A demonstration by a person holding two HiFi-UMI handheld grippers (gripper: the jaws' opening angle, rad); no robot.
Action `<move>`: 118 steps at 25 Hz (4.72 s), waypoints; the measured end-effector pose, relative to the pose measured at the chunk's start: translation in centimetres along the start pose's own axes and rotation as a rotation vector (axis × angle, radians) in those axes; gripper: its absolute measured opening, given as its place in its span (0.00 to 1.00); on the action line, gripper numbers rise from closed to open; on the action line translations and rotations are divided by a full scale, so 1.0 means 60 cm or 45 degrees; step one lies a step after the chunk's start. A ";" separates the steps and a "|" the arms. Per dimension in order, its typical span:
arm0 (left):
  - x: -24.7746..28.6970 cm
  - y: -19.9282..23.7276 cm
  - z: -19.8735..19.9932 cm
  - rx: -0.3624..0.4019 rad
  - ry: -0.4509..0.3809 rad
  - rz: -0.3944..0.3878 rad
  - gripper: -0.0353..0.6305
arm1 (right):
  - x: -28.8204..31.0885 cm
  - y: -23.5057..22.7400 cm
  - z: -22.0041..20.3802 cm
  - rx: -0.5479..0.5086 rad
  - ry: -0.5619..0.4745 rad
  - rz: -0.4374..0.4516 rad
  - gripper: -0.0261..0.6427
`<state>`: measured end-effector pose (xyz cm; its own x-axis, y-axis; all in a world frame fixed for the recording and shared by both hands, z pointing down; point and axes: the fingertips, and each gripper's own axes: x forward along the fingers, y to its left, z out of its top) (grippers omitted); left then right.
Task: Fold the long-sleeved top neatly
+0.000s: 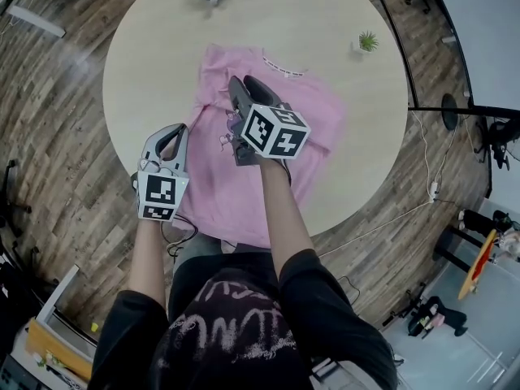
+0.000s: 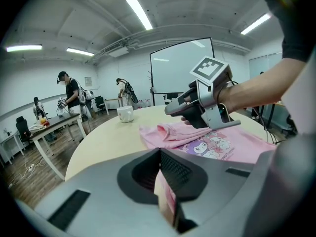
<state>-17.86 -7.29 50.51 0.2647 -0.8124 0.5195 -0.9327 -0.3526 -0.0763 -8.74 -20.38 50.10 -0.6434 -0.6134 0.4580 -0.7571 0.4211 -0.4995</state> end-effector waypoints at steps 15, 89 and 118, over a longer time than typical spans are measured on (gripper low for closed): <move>-0.014 -0.019 0.044 0.027 -0.109 -0.133 0.07 | -0.157 -0.034 0.016 0.000 -0.168 -0.223 0.08; -0.293 -0.258 -0.215 1.210 0.283 -0.587 0.44 | -0.595 0.028 -0.483 -1.323 0.634 -0.308 0.54; -0.236 -0.235 -0.291 1.433 0.420 -0.544 0.34 | -0.538 -0.062 -0.531 -1.517 0.732 -0.267 0.36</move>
<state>-12.75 17.26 59.10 0.2691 -0.4372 0.8582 -0.0167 -0.8930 -0.4497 11.23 19.13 60.64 -0.2374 -0.4952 0.8357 -0.2942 0.8566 0.4240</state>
